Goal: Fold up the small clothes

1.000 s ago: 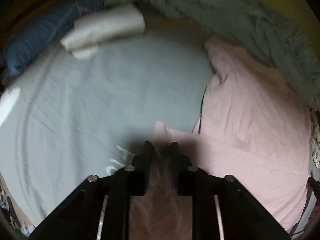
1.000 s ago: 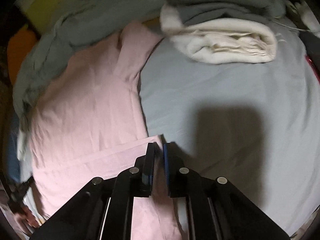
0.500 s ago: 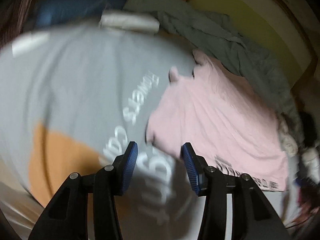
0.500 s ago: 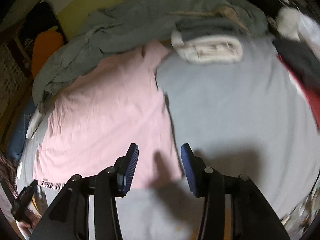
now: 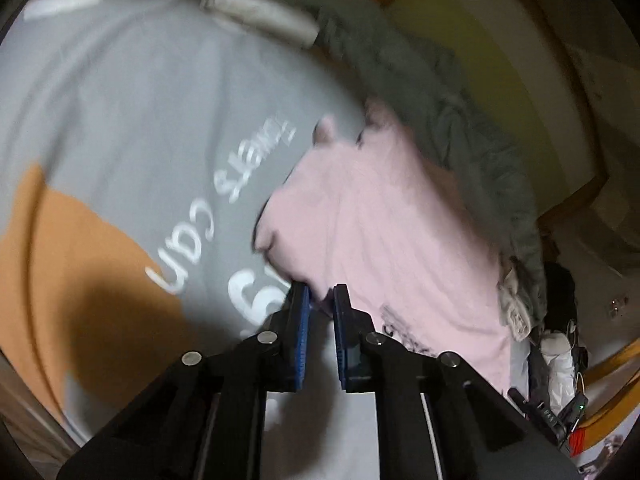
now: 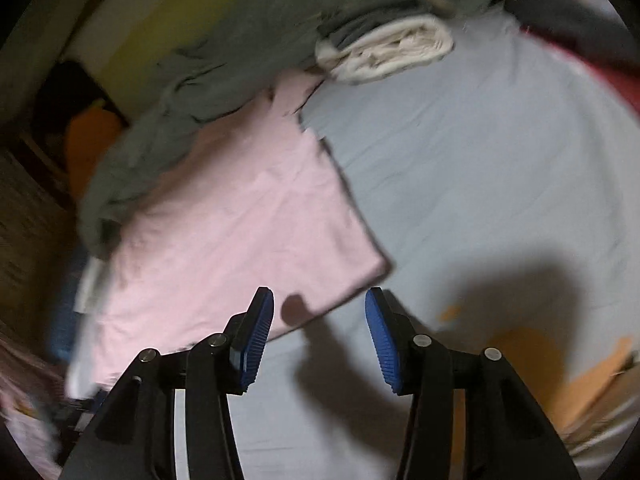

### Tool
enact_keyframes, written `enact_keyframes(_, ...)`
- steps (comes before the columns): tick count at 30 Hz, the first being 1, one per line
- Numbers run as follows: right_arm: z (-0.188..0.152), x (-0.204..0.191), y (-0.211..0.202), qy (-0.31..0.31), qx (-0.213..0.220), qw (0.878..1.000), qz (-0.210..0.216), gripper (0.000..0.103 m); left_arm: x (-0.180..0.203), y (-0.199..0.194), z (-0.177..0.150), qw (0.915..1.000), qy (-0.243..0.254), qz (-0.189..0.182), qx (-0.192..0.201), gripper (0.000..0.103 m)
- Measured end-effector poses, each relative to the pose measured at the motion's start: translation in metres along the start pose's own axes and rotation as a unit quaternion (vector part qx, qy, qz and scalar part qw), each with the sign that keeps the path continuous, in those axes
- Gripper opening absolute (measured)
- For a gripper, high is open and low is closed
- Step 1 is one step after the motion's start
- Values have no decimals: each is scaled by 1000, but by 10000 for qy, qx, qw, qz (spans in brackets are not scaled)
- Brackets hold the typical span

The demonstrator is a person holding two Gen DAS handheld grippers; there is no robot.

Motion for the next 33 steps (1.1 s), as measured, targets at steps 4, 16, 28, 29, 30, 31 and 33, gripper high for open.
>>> enact_keyframes(4,6,14,11,736,27,9969,266,49,0,1,0,9994,-285,-173,13,19)
enact_keyframes(16,42,-5,-40,-237,1509,9879,-282,4,28,-28,30,9923,490,90,1133,2)
enact_keyframes(28,34,12,-76,-291,1518,9850,-768,4,50,-69,16,9845,1145,371,1274,3)
enact_keyframes(29,40,9,-84,-351,1676,9825,-730,4,64,-78,22,9805,1323,296,1422,3)
enact_keyframes(30,49,4,-93,-408,1847,9798,-656,4,76,-87,28,9767,1463,206,1554,3)
enact_keyframes(31,57,0,-98,-451,1936,9781,-611,4,88,-94,35,9737,1555,113,1659,3)
enact_keyframes(33,78,-16,-112,-506,2111,9752,-419,4,104,-100,53,9724,1539,21,1751,3)
Point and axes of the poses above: each gripper's, at about its wrist camera, not at the fingertips, and y roughly the way its jaws point, x to its right, z to its top, the point moved 8 cm from there along y, roughly the way its jaws point, and after that the axes turned 10 degrees about x, right-handed, at the moved point
